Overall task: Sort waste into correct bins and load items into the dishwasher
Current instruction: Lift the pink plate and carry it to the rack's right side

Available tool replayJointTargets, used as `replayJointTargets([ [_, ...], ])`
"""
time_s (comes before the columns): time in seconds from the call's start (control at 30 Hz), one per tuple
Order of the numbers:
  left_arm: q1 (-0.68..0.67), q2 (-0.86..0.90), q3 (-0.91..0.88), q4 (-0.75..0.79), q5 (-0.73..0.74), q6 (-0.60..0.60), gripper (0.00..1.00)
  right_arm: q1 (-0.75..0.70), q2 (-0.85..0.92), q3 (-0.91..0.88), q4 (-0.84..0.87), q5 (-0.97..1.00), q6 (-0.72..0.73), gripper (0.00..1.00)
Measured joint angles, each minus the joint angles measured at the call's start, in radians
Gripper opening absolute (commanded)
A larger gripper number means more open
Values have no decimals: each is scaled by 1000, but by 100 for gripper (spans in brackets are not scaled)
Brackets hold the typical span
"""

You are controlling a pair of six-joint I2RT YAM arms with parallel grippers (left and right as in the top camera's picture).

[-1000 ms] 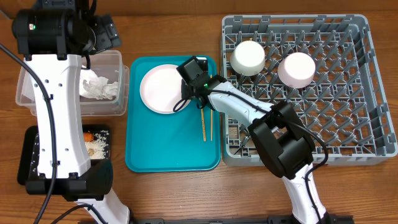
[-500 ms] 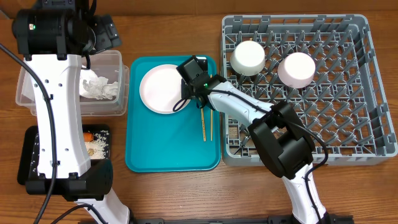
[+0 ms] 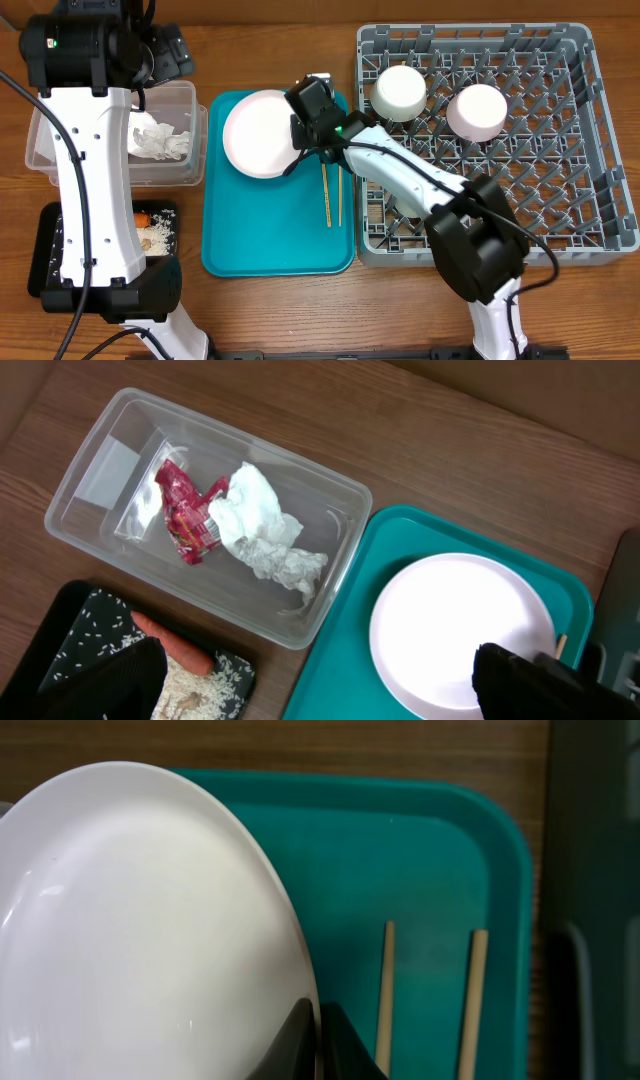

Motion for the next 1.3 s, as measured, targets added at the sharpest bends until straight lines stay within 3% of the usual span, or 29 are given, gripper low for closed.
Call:
replayJointTargets([
  [0.37,0,0,0,0,0,0,100,-1,-201,0,-124,211,-56,4],
  [0.73,0,0,0,0,0,0,100,-16,-526,0,-333,525,-311,4],
  [0.97,0,0,0,0,0,0,100,-177,-645,3,-438,637,-404,4],
  [1.3,0,0,0,0,0,0,100,-422,-642,4,-494,663,-518,4],
])
